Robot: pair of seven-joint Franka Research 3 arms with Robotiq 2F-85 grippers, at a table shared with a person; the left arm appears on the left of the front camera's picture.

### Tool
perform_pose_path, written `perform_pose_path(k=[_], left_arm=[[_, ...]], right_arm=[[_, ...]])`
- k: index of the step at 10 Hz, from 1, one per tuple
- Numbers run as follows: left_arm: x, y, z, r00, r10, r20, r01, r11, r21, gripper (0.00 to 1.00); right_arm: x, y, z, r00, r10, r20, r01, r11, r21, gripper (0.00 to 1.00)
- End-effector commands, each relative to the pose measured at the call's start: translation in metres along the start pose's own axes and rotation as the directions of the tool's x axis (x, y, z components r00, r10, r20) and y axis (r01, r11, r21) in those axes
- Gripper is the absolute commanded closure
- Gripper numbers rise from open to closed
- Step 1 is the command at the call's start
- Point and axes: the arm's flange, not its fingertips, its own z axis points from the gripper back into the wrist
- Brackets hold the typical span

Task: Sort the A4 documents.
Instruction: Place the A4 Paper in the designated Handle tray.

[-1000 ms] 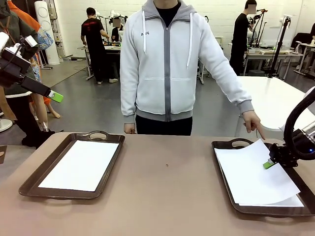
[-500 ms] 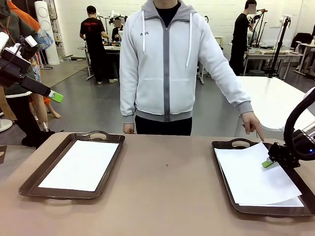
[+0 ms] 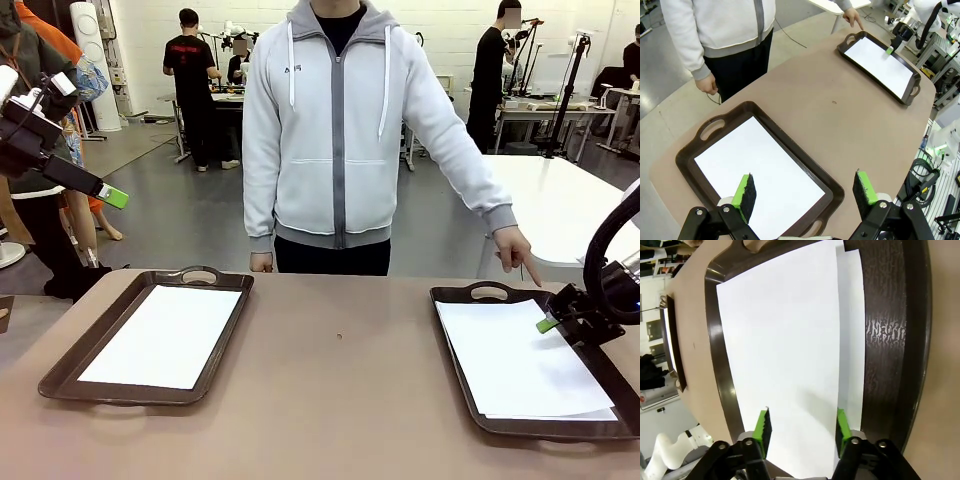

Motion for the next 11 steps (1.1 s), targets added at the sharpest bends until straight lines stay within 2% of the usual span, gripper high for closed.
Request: perform_pose_path(k=[1,2,3,7,8,11], left_arm=[[0.000,0.000,-0.001,1.000,0.000,0.002,0.000,1.000,0.008,0.00],[0.000,0.000,-0.001,1.000,0.000,0.002,0.000,1.000,0.008,0.00],[0.000,0.000,-0.001,1.000,0.000,0.002,0.000,1.000,0.008,0.00],[0.000,0.000,-0.001,1.000,0.000,0.002,0.000,1.000,0.008,0.00],[0.000,0.000,-0.001,1.000,0.000,0.002,0.000,1.000,0.008,0.00],[0.000,0.000,-0.001,1.000,0.000,0.002,0.000,1.000,0.008,0.00]], right_arm=[[-0.007,0.003,0.004,1.000,-0.022,0.004,0.022,0.999,-0.034,0.00],[-0.009,0.003,0.006,1.000,-0.024,0.009,0.024,0.999,-0.040,0.03],[-0.010,0.003,0.007,1.000,-0.024,0.009,0.024,0.999,-0.042,0.00],[-0.009,0.012,0.012,0.999,-0.014,0.046,0.016,0.998,-0.055,0.00],[-0.004,0.001,0.010,1.000,-0.004,0.022,0.004,1.000,-0.009,0.00],[-0.004,0.001,0.010,1.000,-0.004,0.022,0.004,1.000,-0.009,0.00]])
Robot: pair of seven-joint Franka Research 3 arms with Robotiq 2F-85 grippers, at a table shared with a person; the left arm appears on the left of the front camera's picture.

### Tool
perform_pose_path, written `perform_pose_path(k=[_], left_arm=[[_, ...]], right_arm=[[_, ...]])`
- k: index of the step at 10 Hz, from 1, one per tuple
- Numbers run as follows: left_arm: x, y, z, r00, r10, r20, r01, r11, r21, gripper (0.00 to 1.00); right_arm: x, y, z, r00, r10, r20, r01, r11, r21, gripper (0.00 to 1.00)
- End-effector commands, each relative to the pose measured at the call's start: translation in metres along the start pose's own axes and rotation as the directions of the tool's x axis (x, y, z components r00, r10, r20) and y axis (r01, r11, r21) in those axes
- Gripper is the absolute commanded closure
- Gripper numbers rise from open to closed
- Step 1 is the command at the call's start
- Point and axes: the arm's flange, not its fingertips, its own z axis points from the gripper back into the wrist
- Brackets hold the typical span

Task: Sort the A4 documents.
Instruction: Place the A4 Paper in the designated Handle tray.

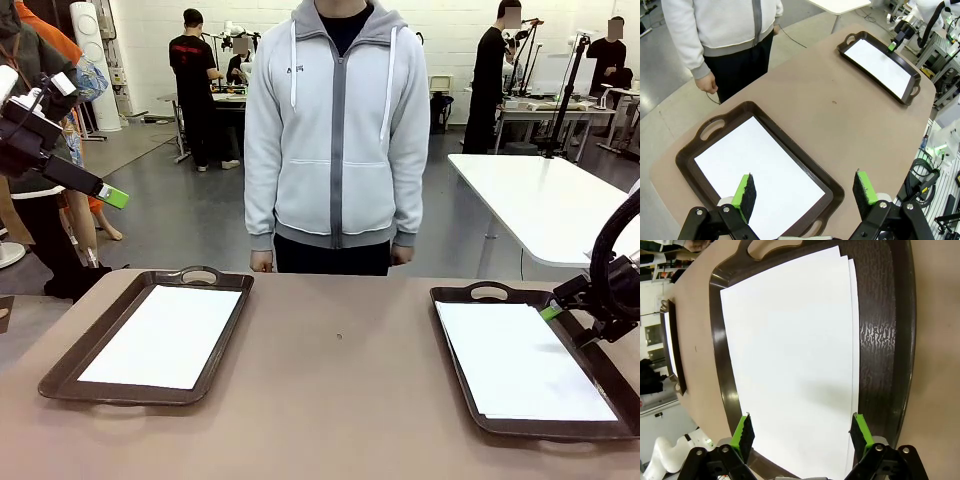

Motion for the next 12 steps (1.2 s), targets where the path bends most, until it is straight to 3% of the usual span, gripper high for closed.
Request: perform_pose_path(k=[1,12], left_arm=[[-0.0002,-0.0001,-0.0010,1.000,0.000,0.002,0.000,1.000,0.008,0.00],[-0.0002,-0.0001,-0.0010,1.000,0.000,0.002,0.000,1.000,0.008,0.00]], right_arm=[[-0.0009,-0.0018,-0.0017,1.000,-0.004,-0.007,0.004,1.000,0.004,0.00],[-0.0009,-0.0018,-0.0017,1.000,-0.004,-0.007,0.004,1.000,0.004,0.00]])
